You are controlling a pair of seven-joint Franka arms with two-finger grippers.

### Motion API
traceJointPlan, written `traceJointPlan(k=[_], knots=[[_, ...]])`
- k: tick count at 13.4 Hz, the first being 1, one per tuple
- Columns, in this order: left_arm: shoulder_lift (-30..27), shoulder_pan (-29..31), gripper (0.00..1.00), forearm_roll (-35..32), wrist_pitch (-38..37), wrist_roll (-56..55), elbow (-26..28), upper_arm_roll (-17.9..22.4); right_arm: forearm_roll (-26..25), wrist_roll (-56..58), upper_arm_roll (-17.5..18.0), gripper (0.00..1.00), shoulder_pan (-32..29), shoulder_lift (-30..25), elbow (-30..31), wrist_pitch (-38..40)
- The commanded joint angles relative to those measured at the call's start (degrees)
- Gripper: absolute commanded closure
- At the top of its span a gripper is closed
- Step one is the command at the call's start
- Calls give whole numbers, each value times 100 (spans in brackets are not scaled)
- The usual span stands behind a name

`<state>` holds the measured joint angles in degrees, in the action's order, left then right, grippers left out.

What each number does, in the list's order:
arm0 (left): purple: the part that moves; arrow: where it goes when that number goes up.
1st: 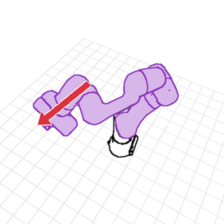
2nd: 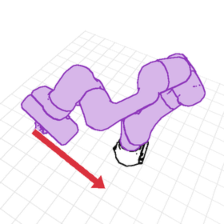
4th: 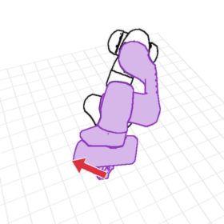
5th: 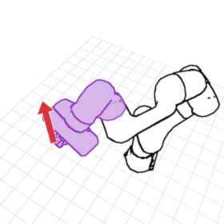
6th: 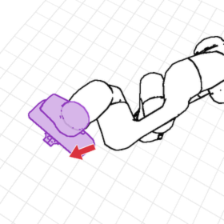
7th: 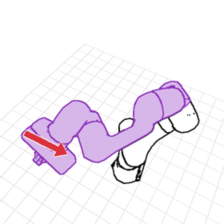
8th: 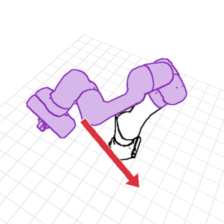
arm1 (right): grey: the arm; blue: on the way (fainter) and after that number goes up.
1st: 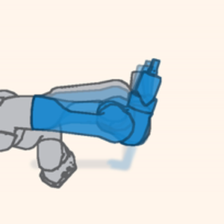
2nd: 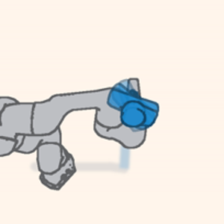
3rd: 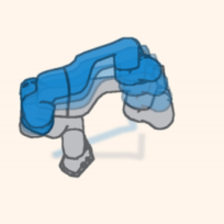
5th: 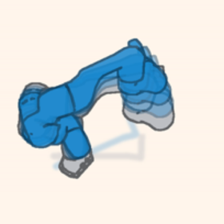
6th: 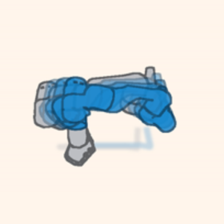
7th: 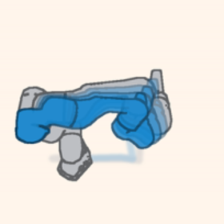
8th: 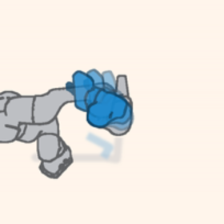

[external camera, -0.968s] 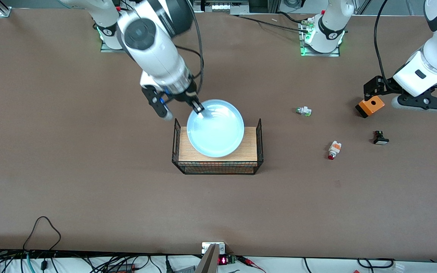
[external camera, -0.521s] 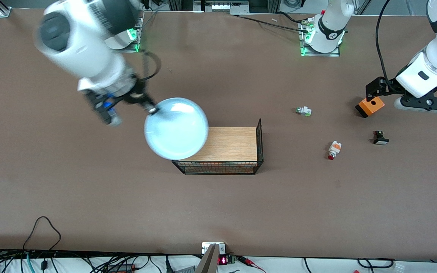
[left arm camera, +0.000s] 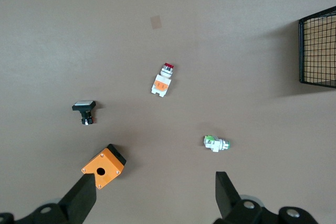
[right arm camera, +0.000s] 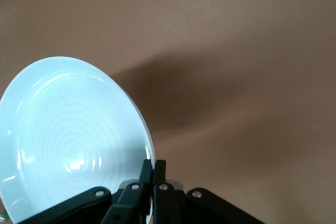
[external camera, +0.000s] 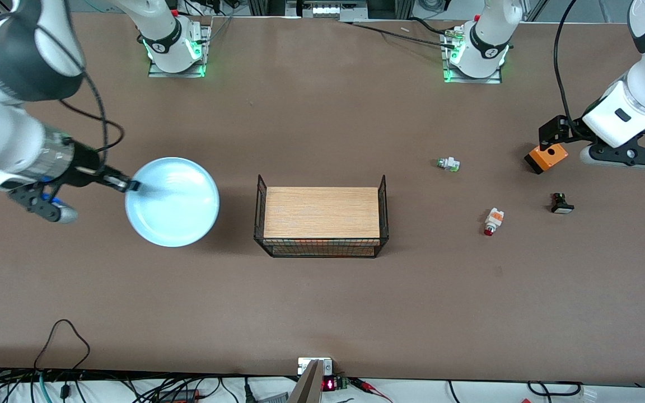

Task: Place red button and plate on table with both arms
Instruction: 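Lift the blue plate out of the basket with the right gripper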

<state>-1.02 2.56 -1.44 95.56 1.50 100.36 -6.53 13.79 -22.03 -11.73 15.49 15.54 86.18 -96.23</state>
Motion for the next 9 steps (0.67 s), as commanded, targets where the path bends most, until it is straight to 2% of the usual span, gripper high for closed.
traceJointPlan(k=[1,4,6,9], knots=[[49,52,0,-6,-116,79,-139,-50,-637,1215,145,100,-291,-16,258,-88],[41,43,0,3,-134,79,-139,-67,-1280,2254,136,100,-476,-25,749,-405],[58,43,0,-6,-116,79,-157,-76,-1308,2605,145,100,-757,-25,1284,-894],[41,87,0,3,-160,79,-130,-67,-1273,3065,145,100,-1030,-16,2312,-2124]])
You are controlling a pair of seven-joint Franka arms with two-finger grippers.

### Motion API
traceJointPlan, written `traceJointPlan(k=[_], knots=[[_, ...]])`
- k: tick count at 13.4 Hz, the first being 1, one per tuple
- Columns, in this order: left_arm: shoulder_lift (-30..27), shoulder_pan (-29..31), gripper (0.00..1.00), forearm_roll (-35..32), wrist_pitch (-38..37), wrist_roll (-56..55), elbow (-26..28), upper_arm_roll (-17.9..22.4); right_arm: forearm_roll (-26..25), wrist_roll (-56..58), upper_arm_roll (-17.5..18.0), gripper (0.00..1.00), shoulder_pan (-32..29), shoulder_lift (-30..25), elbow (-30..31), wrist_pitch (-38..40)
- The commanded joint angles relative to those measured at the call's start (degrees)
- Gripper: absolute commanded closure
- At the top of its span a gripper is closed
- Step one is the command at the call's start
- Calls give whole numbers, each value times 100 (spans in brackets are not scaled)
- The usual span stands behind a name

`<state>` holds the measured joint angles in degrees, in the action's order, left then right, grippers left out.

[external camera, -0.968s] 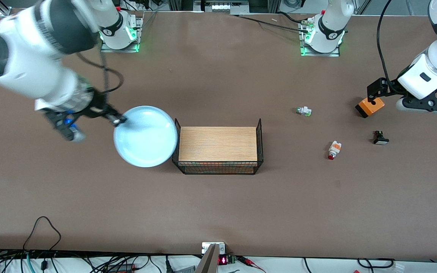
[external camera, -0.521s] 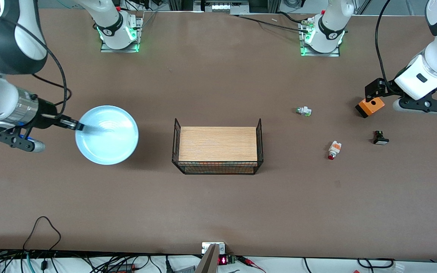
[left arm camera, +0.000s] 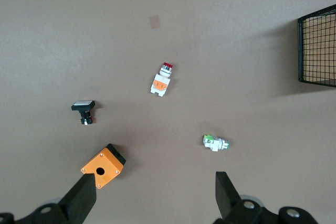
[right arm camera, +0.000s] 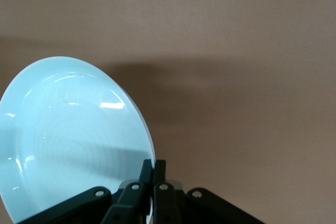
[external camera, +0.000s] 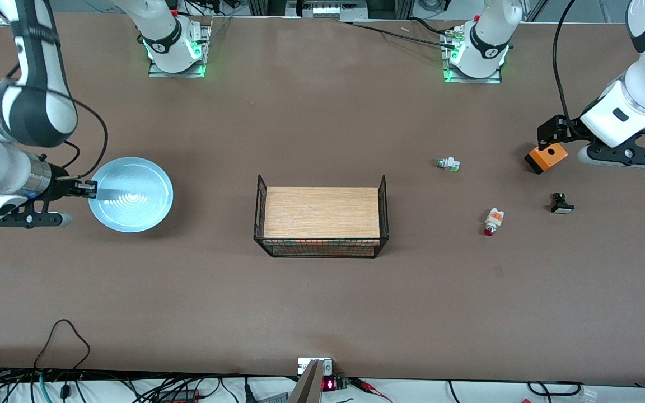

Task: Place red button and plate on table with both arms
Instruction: 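Lower the plate onto the table beside the basket with the right gripper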

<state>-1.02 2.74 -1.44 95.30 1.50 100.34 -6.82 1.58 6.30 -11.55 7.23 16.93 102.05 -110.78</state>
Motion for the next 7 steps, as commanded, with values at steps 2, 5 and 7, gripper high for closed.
traceJointPlan(k=[2,5,7], knots=[[67,77,0,12,-117,87,-128,-13,-53,345,135,100,-205,-129,1454,-1661],[40,60,0,12,-275,70,-146,-48,-18,363,153,100,-170,29,2019,-2412],[40,60,0,12,-266,70,-155,-56,-9,380,161,100,-187,170,2160,-2588]])
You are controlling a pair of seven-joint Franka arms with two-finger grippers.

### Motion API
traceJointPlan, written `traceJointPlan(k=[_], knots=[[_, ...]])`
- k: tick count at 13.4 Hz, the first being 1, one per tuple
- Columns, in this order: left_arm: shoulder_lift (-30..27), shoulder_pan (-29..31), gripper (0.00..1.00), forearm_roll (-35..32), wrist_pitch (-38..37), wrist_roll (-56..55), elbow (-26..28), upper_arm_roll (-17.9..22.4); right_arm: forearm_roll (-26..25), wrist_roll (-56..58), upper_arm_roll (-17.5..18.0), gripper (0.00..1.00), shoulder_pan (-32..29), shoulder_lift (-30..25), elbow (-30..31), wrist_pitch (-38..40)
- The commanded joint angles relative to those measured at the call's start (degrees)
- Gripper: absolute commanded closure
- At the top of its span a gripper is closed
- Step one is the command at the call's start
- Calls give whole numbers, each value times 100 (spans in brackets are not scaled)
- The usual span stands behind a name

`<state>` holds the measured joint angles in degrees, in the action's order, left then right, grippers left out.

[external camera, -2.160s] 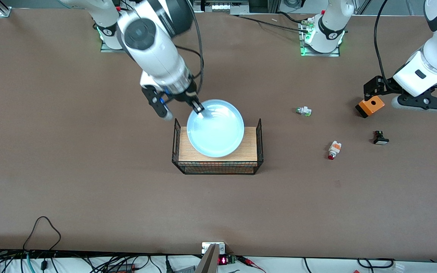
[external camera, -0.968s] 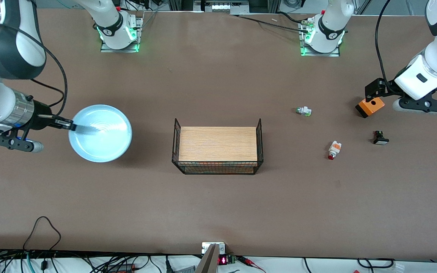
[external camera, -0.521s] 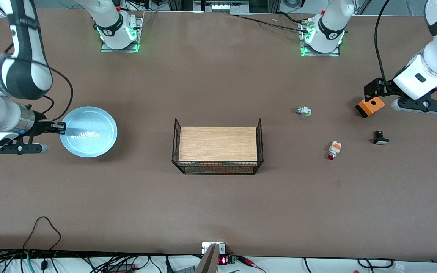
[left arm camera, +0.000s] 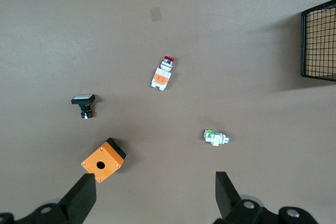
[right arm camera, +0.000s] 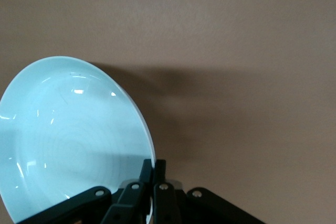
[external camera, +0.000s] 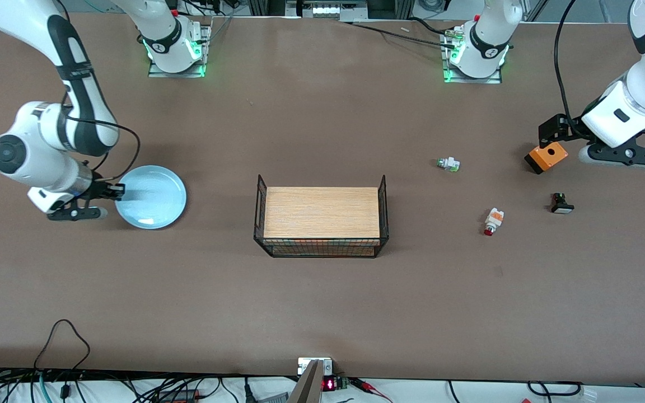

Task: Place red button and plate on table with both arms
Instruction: 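Lower the plate onto the table beside the basket with the right gripper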

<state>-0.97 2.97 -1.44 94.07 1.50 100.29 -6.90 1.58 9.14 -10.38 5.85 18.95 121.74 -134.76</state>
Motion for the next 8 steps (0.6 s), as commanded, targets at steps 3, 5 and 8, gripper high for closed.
traceJointPlan(k=[3,5,8], knots=[[44,37,0,21,-134,70,-150,-39,0,176,36,51,-75,65,210,-191],[35,37,0,30,-143,70,-150,-39,9,114,36,0,-110,-57,166,-138],[44,37,0,30,-143,70,-150,-39,9,-17,71,0,-49,-251,43,-16]])
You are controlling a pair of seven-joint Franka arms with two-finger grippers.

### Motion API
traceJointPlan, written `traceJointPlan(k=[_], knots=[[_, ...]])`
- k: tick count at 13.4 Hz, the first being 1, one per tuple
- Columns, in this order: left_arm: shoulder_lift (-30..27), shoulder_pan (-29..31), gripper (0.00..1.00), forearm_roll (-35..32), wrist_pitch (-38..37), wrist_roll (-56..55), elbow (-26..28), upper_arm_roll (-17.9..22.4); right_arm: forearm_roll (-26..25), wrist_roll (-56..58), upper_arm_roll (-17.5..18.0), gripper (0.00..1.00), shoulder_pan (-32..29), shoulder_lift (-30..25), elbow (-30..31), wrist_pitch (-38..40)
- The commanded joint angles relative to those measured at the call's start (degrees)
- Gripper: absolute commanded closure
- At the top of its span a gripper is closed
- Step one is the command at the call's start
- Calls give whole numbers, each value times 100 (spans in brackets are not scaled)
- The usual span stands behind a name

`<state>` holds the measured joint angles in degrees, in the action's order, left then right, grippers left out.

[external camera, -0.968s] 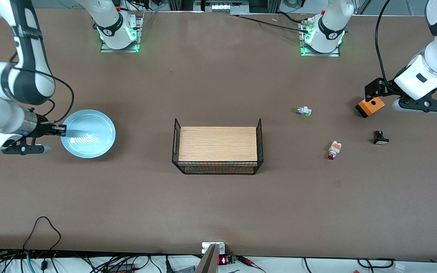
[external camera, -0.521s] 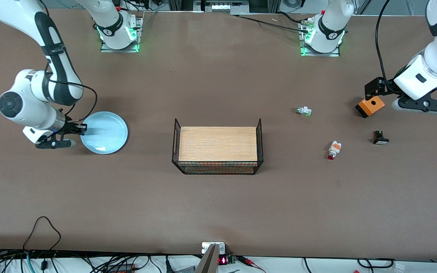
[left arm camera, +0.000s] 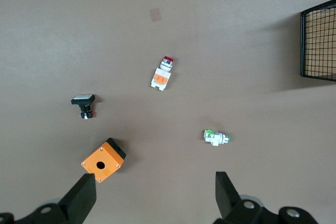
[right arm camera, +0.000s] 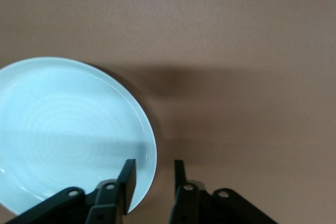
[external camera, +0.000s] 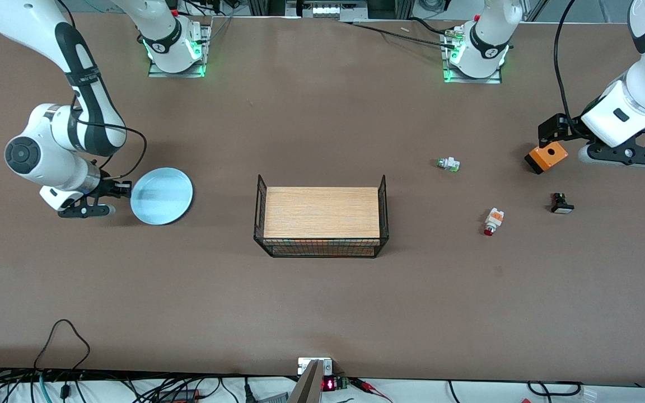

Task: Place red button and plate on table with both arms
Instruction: 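Lower the plate onto the table beside the basket with the right gripper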

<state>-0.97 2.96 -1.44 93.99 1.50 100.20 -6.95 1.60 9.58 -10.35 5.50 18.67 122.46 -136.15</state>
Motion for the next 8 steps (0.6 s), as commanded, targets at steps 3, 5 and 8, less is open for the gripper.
traceJointPlan(k=[3,5,8], knots=[[44,20,0,30,-135,70,-168,-43,25,-305,261,0,153,-311,-528,710],[44,2,0,30,-144,61,-177,-43,25,-841,261,0,407,-311,-1099,1517],[35,2,0,38,-170,26,-185,-43,25,-1492,261,0,681,-311,-2074,2959]])
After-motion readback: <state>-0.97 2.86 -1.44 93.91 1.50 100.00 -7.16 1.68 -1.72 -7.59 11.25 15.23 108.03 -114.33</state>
